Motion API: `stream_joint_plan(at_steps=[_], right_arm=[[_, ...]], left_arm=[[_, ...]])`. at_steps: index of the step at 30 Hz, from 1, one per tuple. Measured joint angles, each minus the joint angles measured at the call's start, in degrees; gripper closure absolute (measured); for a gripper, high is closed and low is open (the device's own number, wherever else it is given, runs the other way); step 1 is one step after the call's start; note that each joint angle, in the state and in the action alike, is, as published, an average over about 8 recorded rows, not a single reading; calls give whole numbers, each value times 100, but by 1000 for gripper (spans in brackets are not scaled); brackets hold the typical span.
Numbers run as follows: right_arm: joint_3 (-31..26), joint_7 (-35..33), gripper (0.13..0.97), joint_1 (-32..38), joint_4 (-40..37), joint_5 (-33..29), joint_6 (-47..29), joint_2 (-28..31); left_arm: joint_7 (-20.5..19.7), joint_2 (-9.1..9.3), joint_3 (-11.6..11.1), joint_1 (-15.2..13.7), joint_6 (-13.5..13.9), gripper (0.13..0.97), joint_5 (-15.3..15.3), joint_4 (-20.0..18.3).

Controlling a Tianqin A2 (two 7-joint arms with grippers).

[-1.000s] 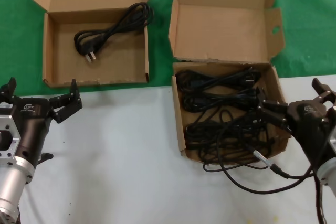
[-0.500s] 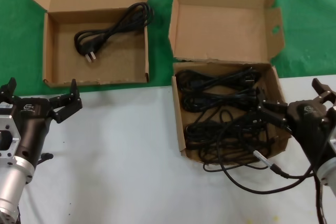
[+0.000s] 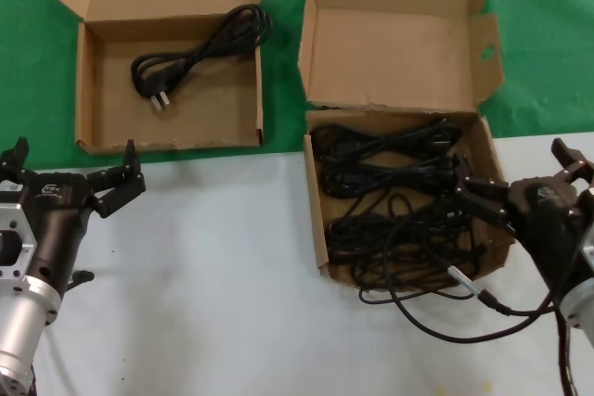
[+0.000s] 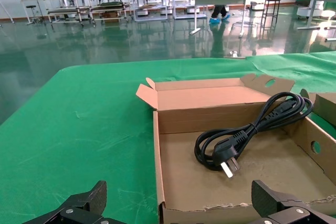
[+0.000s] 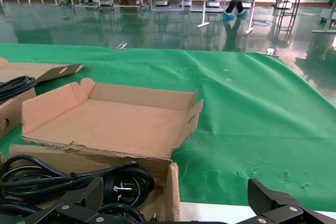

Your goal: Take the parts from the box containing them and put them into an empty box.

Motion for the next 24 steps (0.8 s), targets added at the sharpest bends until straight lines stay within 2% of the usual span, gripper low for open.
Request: stream_joint_plan(at_steps=[24], right_arm=[[0, 0, 129, 0, 0, 0, 0, 0]], left_arm=[[0, 0, 0, 0, 0, 132, 0, 0]])
